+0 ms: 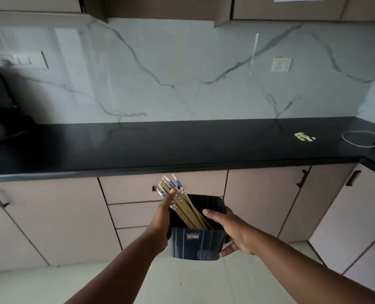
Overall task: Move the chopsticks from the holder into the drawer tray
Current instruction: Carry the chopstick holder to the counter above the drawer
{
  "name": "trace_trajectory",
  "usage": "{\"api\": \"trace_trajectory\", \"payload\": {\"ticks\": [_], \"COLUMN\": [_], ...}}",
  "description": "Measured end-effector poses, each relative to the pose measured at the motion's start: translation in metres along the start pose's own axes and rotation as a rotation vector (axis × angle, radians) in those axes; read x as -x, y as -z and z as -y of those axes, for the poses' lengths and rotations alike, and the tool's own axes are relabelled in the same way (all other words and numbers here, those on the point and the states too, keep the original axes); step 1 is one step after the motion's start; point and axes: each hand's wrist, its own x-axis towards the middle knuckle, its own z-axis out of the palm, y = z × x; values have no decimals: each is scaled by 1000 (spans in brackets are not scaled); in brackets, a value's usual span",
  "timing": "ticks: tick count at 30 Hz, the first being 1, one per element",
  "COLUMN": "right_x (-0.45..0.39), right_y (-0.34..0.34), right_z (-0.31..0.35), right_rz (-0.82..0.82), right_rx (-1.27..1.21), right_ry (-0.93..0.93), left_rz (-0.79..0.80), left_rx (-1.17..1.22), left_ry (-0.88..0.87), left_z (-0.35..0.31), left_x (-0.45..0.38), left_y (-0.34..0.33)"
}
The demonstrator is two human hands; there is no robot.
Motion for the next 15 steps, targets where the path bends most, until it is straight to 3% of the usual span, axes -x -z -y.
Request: {"api": "trace_trajectory", "payload": {"ticks": [7, 15], "right_x": [-85, -191], "right_y": [2, 23], "right_z": [75, 153], "right_rz": [-28, 7], "right_rx": [-27, 67], "right_ry": [49, 85], "left_rz": [25, -79], "left_rx": [-14, -25], "left_ry": [-28, -55], "left_z": [-65, -100], "left_x": [-104, -209], "left_y": [28, 48]}}
